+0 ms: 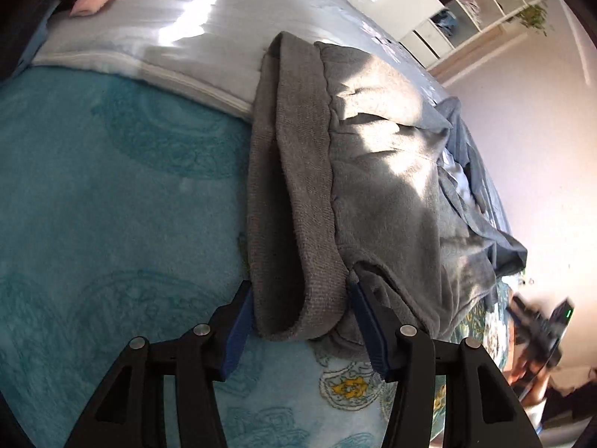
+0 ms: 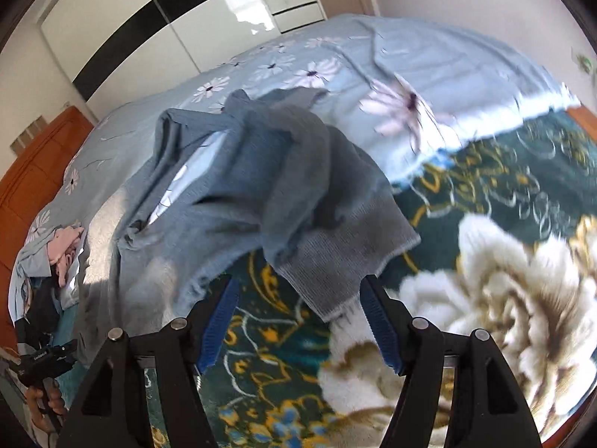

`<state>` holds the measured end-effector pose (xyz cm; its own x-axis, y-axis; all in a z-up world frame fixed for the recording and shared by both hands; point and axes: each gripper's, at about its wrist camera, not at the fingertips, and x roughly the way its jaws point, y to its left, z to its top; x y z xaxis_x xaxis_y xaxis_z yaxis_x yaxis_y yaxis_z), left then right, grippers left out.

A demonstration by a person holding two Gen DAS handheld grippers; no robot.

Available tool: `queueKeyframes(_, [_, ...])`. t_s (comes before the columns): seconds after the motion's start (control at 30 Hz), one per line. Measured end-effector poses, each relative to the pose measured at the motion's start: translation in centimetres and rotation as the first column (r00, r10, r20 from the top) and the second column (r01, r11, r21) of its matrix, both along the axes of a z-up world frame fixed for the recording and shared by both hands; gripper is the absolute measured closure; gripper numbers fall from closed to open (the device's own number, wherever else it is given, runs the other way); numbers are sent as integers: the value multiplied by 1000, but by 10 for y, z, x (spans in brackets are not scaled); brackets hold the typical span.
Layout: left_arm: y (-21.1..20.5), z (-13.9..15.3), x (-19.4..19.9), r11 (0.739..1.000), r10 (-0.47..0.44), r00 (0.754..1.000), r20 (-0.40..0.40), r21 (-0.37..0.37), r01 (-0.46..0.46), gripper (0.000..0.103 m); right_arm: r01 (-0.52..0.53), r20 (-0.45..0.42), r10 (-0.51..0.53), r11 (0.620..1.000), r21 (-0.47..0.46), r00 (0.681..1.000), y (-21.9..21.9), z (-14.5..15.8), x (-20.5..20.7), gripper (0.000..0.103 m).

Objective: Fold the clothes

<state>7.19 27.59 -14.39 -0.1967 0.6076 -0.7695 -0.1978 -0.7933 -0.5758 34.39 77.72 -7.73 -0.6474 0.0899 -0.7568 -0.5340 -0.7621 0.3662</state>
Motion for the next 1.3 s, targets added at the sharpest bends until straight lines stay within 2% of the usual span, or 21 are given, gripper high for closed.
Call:
queueKeyframes(0.1, [4, -1, 7, 998, 56, 998, 35, -3, -56, 48, -10, -15, 9, 1000, -28, 1000, -1, -15, -3, 34])
queueKeyframes(0.17, [0, 0, 13, 996, 91, 994, 53, 0, -91, 48, -16, 0, 16, 1000, 26, 1000, -6, -12, -11, 34])
queueKeyframes(0.23, [-4, 1, 20, 993, 116, 991, 66, 0, -116, 48, -51, 24, 48, 988, 147, 999, -18, -1, -17, 34])
queueKeyframes(0.33, [-11, 5, 31, 989, 144, 989, 43, -39, -143, 48, -126, 75, 107, 934, 335, 991, -38, 11, -24, 34])
queueKeyframes(0.37, [-11, 5, 32, 988, 152, 988, 41, -46, -150, 48, -163, 90, 139, 919, 360, 986, -42, 10, -26, 34])
queueKeyframes(0.5, [2, -3, 29, 986, 165, 982, 91, 22, -167, 48, -240, 206, 174, 903, 357, 963, -44, -13, -48, 34])
queueKeyframes(0.6, [10, -3, 24, 978, 196, 978, 70, 51, -200, 48, -227, 229, 151, 906, 356, 961, -38, -26, -58, 34])
queueKeyframes(0.67, [8, -6, 20, 969, 224, 970, 97, 83, -232, 48, -216, 237, 136, 909, 356, 962, -33, -32, -63, 34])
queueKeyframes(0.73, [8, -8, 16, 965, 239, 965, 110, 83, -249, 48, -214, 234, 132, 905, 368, 963, -30, -33, -65, 35])
queueKeyframes(0.77, [8, -7, 14, 966, 241, 964, 111, 69, -249, 57, -212, 241, 125, 902, 376, 962, -29, -33, -65, 38])
queueKeyframes(0.8, [8, -7, 12, 967, 242, 964, 112, 55, -249, 64, -207, 250, 114, 900, 383, 961, -28, -32, -66, 53])
queueKeyframes(0.83, [7, -6, 10, 967, 242, 964, 115, 57, -249, 67, -201, 257, 105, 902, 382, 961, -26, -30, -67, 72])
queueKeyframes(0.87, [4, -5, 8, 966, 241, 964, 114, 66, -249, 76, -196, 264, 96, 904, 381, 960, -23, -28, -67, 81])
queueKeyframes(0.9, [2, -3, 6, 966, 240, 965, 109, 73, -249, 80, -189, 269, 88, 907, 377, 959, -20, -26, -67, 93])
queueKeyframes(1.03, [-18, 14, -2, 955, 271, 961, 49, 113, -275, 85, -161, 199, 97, 927, 338, 975, -12, 5, -55, 95])
queueKeyframes(1.17, [-51, 47, -16, 944, 305, 951, -51, 149, -295, 87, -123, 17, 124, 946, 301, 992, -10, 70, -30, 95])
queueKeyframes(1.3, [-85, 83, -23, 937, 326, 936, -131, 181, -300, 87, -83, -163, 130, 959, 270, 978, -6, 140, 4, 95])
